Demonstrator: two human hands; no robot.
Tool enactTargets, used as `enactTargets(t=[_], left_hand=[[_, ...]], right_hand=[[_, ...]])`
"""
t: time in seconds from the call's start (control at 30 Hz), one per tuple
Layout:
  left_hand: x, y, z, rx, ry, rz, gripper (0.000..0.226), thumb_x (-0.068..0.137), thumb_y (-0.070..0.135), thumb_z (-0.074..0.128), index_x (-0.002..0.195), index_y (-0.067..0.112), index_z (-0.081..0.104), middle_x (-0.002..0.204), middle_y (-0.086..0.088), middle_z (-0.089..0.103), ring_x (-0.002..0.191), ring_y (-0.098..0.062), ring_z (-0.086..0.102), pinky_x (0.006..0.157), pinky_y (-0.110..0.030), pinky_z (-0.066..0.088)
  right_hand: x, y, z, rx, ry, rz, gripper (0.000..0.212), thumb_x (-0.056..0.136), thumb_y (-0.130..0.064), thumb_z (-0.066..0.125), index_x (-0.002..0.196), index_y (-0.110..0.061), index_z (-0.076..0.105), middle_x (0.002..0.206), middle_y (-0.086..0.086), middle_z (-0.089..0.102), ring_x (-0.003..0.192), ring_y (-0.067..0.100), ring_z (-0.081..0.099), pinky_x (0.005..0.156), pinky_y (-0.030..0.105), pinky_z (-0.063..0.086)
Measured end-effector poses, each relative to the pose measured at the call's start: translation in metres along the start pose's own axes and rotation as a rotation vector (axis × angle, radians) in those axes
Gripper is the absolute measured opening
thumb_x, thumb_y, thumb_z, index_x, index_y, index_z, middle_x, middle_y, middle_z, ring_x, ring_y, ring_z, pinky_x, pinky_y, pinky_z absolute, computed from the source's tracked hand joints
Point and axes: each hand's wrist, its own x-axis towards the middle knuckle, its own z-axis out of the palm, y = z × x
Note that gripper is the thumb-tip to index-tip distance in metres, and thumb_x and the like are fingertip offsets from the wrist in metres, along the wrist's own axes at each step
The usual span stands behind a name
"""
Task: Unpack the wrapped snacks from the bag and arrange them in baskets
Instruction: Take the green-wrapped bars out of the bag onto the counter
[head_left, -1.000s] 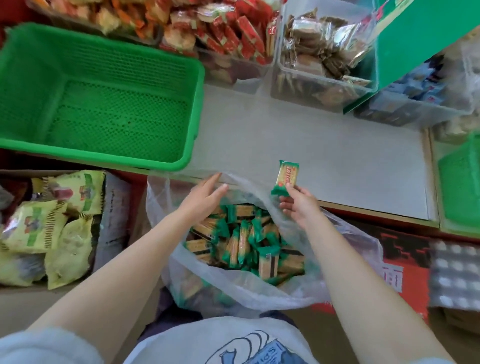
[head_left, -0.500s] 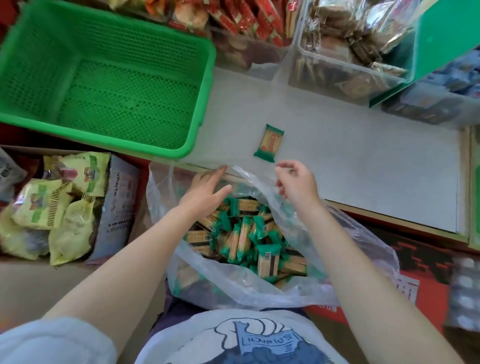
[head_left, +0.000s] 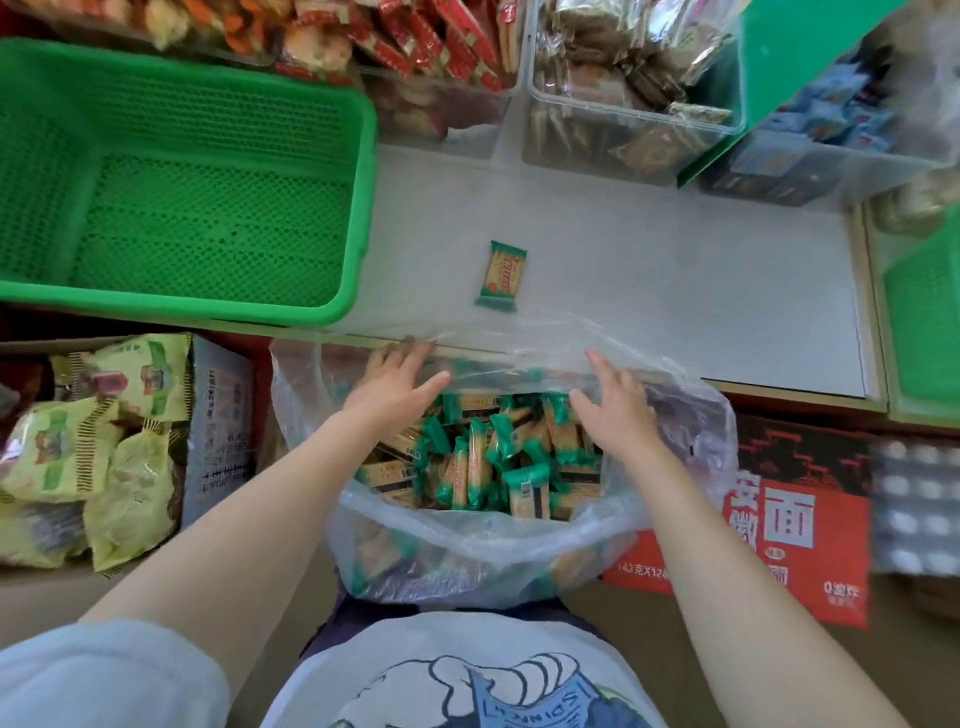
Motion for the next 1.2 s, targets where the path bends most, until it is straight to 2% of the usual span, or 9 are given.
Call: enactTargets(t=[0.1,0.2,0.37,0.47,0.57,0.8,0.97,1.07,1.2], left_hand=[[-0.005,0.005,0.001,-0.012,0.011,0.016,0.067,0.098,0.068,0.031,0.157,0.044,0.010,0.168,0.005,0.005,0.154,-0.024,-0.001,0.121,-0.058,0.015],[-0.021,0.013,0.008,-0.026,0.115,0.089,0.062,0.099,0.062,0.038,0.156,0.047,0.017,0.168,0.004,0.005,0.154,-0.025,0.003,0.121,-0.059,0.017],[-0.071,0.024,0.040,0.029,0.307,0.236,0.047,0.099,0.045,0.052,0.143,0.030,0.052,0.155,-0.005,0.038,0.143,-0.027,0.033,0.114,-0.047,0.029],[-0.090,0.028,0.043,-0.207,0.106,0.165,0.039,0.097,0.046,0.056,0.131,0.027,0.063,0.115,0.009,0.066,0.101,-0.007,0.062,0.087,-0.031,0.052],[-0.097,0.029,0.031,-0.398,-0.011,0.110,0.024,0.093,0.047,0.062,0.112,0.035,0.070,0.096,0.013,0.072,0.084,-0.003,0.067,0.083,-0.032,0.057],[-0.092,0.030,-0.001,-0.496,0.013,0.093,0.010,0.094,0.040,0.064,0.103,0.039,0.068,0.097,0.012,0.071,0.084,-0.004,0.069,0.081,-0.028,0.056],[-0.088,0.046,0.007,-0.674,-0.033,-0.005,0.020,0.094,0.041,0.065,0.113,0.034,0.065,0.107,0.009,0.071,0.089,-0.006,0.071,0.086,-0.036,0.059],[-0.088,0.067,0.009,-1.094,-0.195,-0.106,0.040,0.092,0.041,0.067,0.127,0.023,0.057,0.117,-0.002,0.071,0.099,-0.017,0.072,0.091,-0.041,0.059],[-0.082,0.094,-0.009,-1.359,-0.157,-0.056,0.021,0.091,0.020,0.070,0.109,0.010,0.064,0.100,-0.012,0.076,0.079,-0.021,0.069,0.072,-0.030,0.060]], right_hand=[[0.001,0.004,0.002,0.079,-0.079,-0.031,0.068,0.100,-0.046,0.049,0.158,-0.040,0.013,0.166,0.000,0.021,0.151,0.028,0.020,0.119,0.059,0.023],[-0.014,-0.007,0.002,0.069,0.118,-0.145,0.055,0.099,-0.037,0.052,0.151,-0.031,0.034,0.151,0.002,0.045,0.138,0.026,0.041,0.115,0.054,0.034],[-0.040,-0.023,0.034,0.118,0.040,-0.305,0.027,0.097,-0.021,0.058,0.123,-0.020,0.064,0.110,-0.002,0.062,0.094,0.015,0.057,0.076,0.030,0.046],[-0.035,-0.034,0.055,-0.060,-0.083,-0.288,0.047,0.099,-0.036,0.058,0.142,-0.024,0.047,0.098,-0.001,0.066,0.077,0.018,0.061,0.056,0.030,0.043],[-0.029,-0.036,0.071,-0.165,-0.108,-0.245,0.047,0.096,-0.048,0.059,0.135,-0.027,0.044,0.090,-0.001,0.067,0.063,0.017,0.059,0.046,0.029,0.040],[-0.045,-0.025,0.055,0.039,0.034,-0.192,0.015,0.097,-0.025,0.058,0.094,-0.019,0.045,0.067,-0.002,0.050,0.054,0.017,0.044,0.047,0.030,0.030],[-0.074,-0.021,0.015,0.612,-0.002,-0.128,0.010,0.096,-0.014,0.064,0.093,-0.018,0.056,0.086,0.004,0.066,0.063,0.014,0.058,0.053,0.019,0.043],[-0.089,-0.024,-0.004,0.969,-0.137,-0.127,0.010,0.097,-0.007,0.062,0.098,-0.015,0.055,0.092,0.006,0.072,0.069,0.018,0.068,0.056,0.024,0.050],[-0.086,-0.029,-0.017,1.091,-0.167,-0.154,0.015,0.096,-0.007,0.063,0.106,-0.012,0.053,0.099,0.009,0.074,0.076,0.024,0.070,0.067,0.033,0.054]])
